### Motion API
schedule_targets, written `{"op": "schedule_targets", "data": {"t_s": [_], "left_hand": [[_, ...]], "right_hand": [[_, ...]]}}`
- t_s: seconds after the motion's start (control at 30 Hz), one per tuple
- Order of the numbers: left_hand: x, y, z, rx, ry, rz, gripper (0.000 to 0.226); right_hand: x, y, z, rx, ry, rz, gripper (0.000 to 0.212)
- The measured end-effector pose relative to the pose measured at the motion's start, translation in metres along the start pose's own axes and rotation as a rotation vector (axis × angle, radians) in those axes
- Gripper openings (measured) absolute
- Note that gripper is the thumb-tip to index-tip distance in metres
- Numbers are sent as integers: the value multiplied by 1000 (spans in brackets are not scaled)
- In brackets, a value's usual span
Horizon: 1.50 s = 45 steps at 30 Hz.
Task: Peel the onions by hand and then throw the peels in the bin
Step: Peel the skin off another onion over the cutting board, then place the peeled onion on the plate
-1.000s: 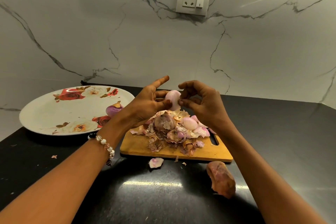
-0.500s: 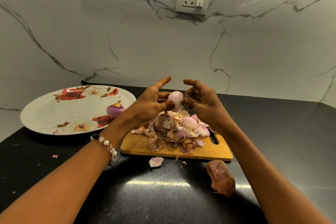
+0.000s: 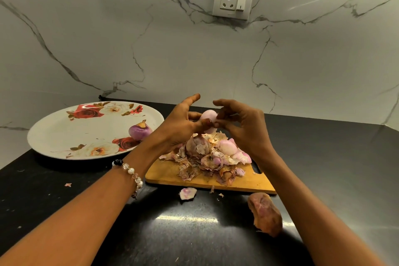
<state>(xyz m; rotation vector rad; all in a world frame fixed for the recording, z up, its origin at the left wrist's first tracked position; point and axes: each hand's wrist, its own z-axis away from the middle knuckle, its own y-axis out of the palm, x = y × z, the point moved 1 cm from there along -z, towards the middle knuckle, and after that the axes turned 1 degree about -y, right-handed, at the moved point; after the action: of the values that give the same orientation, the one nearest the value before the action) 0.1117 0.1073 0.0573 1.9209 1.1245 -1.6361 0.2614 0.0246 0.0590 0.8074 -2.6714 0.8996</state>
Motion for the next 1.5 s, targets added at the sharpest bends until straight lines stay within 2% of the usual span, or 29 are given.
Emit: {"op": "schedule_targets", "data": {"t_s": [0.17, 0.37, 0.5, 0.7, 0.8, 0.87, 0.93, 1.0, 1.13, 1.27, 1.4, 1.5], "left_hand": [[-1, -2, 0, 4, 4, 20, 81], [-5, 0, 1, -8, -37, 182, 80], [-8, -7, -1, -42, -29, 201, 84], [-3, -12, -2, -21, -55, 194, 86], [-10, -19, 0, -58, -85, 236, 85], [-18, -32, 2, -126, -83, 241, 88], [-24, -53, 7, -218, -83, 188, 96], [-24, -75, 13, -312, -86, 34, 99], [-3, -107, 33, -478, -136, -117, 99], [14, -129, 55, -656, -163, -400, 102], [22, -136, 63, -688, -214, -519, 100], [29, -136, 60, -618, -308, -630, 100]], "right_hand": [[-1, -1, -1, 48, 31, 22, 54], [-3, -7, -3, 141, 86, 78, 62], [-12, -15, -3, 35, 93, 121, 44], [-9, -7, 3, 125, 62, 197, 16], [-11, -9, 3, 115, 60, 221, 17], [-12, -13, 3, 190, 41, 264, 20], [-12, -13, 3, 236, -6, 273, 19], [-12, -12, 4, 185, 14, 201, 8], [-11, -6, 5, 29, 54, 185, 26], [-10, 2, 8, 110, 39, 209, 21], [-11, 6, 13, 221, 62, 233, 24], [-14, 3, 13, 241, 69, 231, 16]]}}
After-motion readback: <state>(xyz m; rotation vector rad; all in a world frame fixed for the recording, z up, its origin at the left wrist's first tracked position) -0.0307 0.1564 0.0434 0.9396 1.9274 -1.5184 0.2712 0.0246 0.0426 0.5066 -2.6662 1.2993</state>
